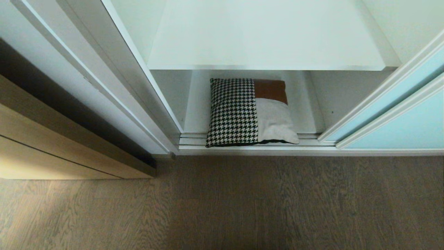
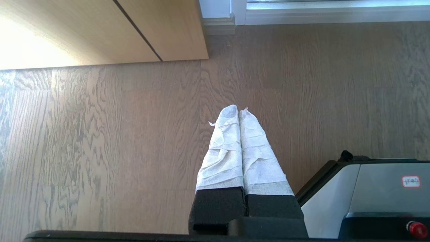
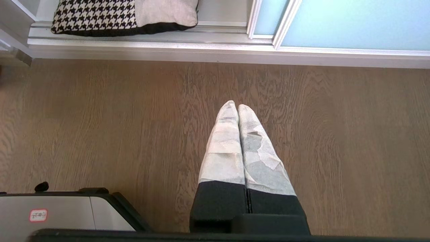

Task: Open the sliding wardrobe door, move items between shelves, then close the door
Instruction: Close the door

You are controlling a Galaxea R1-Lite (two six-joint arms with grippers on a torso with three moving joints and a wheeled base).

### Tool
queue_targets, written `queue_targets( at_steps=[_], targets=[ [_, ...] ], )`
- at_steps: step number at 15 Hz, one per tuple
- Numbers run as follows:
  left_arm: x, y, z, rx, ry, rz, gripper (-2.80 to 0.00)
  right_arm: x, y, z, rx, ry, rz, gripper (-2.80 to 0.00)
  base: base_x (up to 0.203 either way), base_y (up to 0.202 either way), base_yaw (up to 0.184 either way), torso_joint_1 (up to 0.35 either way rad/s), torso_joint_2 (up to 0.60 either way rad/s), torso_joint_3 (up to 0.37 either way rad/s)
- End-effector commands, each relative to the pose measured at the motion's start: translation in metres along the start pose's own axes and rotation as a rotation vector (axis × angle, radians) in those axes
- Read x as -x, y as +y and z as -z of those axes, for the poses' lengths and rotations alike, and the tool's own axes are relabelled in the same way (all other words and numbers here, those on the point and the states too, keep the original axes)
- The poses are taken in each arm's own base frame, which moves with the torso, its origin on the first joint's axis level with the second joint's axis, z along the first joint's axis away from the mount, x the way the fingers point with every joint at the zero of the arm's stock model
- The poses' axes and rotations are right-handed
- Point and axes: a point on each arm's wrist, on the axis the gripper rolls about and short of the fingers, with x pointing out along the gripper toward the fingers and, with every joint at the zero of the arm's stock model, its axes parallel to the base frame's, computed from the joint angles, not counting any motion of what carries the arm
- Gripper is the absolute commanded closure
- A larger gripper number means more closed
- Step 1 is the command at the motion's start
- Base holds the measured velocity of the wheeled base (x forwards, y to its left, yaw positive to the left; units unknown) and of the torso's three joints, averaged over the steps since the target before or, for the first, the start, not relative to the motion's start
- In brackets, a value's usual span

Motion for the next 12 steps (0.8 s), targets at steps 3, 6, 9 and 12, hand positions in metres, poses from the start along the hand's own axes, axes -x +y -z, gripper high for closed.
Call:
queue_targets(
  at_steps=[3, 6, 9, 12],
  targets=[
    [-0.0001, 0.0, 0.0001, -0.001, 0.003, 0.0, 0.0, -0.0002, 0.0, 0.0002, 0.0, 0.005, 0.0, 0.0, 0.0, 0.0, 0.0, 0.0, 0.0, 0.0],
    [-0.0001, 0.0, 0.0001, -0.001, 0.003, 0.0, 0.0, -0.0002, 0.0, 0.0002, 0.0, 0.005, 0.0, 0.0, 0.0, 0.0, 0.0, 0.0, 0.0, 0.0],
    [-0.0001, 0.0, 0.0001, -0.004, 0.003, 0.0, 0.0, -0.0002, 0.0, 0.0002, 0.0, 0.005, 0.0, 0.0, 0.0, 0.0, 0.0, 0.0, 0.0, 0.0],
    [-0.0001, 0.0, 0.0001, 0.001, 0.003, 0.0, 0.0, -0.0002, 0.0, 0.0002, 0.0, 0.005, 0.0, 0.0, 0.0, 0.0, 0.0, 0.0, 0.0, 0.0]
  ],
)
